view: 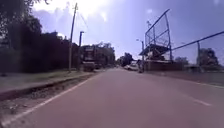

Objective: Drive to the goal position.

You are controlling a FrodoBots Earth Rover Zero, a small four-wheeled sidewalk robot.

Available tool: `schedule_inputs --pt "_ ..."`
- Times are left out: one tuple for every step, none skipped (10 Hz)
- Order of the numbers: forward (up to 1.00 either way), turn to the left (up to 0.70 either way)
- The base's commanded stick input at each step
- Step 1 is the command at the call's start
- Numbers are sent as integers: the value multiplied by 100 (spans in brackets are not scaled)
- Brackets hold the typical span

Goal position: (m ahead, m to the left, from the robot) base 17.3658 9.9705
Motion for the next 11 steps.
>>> schedule_inputs --pt "70 0" --pt "70 0" --pt "70 0" --pt "70 0" --pt "70 0" --pt "70 0" --pt "70 0" --pt "70 0" --pt "70 0" --pt "70 0" --pt "70 0"
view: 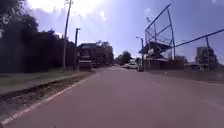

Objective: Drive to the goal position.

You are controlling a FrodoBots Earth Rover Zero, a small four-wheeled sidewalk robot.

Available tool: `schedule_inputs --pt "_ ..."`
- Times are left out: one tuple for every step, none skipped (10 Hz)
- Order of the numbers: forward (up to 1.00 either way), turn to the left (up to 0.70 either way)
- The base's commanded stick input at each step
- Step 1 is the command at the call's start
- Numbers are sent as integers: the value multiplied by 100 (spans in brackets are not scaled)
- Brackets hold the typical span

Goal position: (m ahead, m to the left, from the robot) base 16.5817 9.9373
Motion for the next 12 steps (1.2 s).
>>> schedule_inputs --pt "70 0" --pt "70 0" --pt "70 0" --pt "70 0" --pt "70 0" --pt "70 0" --pt "70 0" --pt "70 0" --pt "70 0" --pt "70 0" --pt "70 0" --pt "70 0"
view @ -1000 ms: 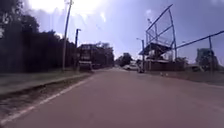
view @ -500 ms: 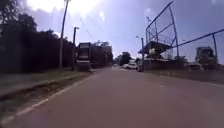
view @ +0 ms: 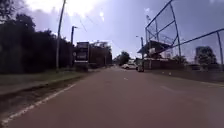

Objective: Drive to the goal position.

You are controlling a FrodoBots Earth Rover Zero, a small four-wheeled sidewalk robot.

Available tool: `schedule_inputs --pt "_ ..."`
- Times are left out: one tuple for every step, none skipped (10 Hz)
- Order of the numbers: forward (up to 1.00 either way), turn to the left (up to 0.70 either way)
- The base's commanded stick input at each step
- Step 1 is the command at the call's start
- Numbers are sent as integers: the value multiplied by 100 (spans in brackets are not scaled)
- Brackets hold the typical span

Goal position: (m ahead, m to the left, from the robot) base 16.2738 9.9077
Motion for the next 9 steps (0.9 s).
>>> schedule_inputs --pt "70 0" --pt "70 0" --pt "70 0" --pt "70 0" --pt "70 0" --pt "70 0" --pt "70 0" --pt "70 0" --pt "70 0"
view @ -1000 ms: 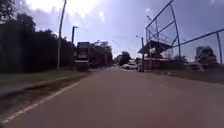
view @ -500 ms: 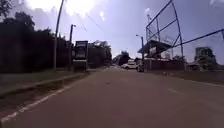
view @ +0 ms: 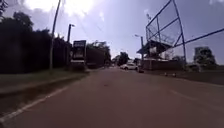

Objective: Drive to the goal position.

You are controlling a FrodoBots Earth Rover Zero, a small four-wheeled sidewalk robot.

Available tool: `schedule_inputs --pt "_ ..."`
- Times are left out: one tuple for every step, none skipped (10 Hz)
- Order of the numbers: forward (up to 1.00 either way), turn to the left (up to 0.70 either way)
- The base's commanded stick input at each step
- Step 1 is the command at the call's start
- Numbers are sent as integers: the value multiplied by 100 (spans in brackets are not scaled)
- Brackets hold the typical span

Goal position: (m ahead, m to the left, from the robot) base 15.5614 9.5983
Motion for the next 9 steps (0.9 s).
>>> schedule_inputs --pt "70 0" --pt "70 0" --pt "70 0" --pt "70 0" --pt "70 0" --pt "70 0" --pt "70 0" --pt "70 0" --pt "70 0"
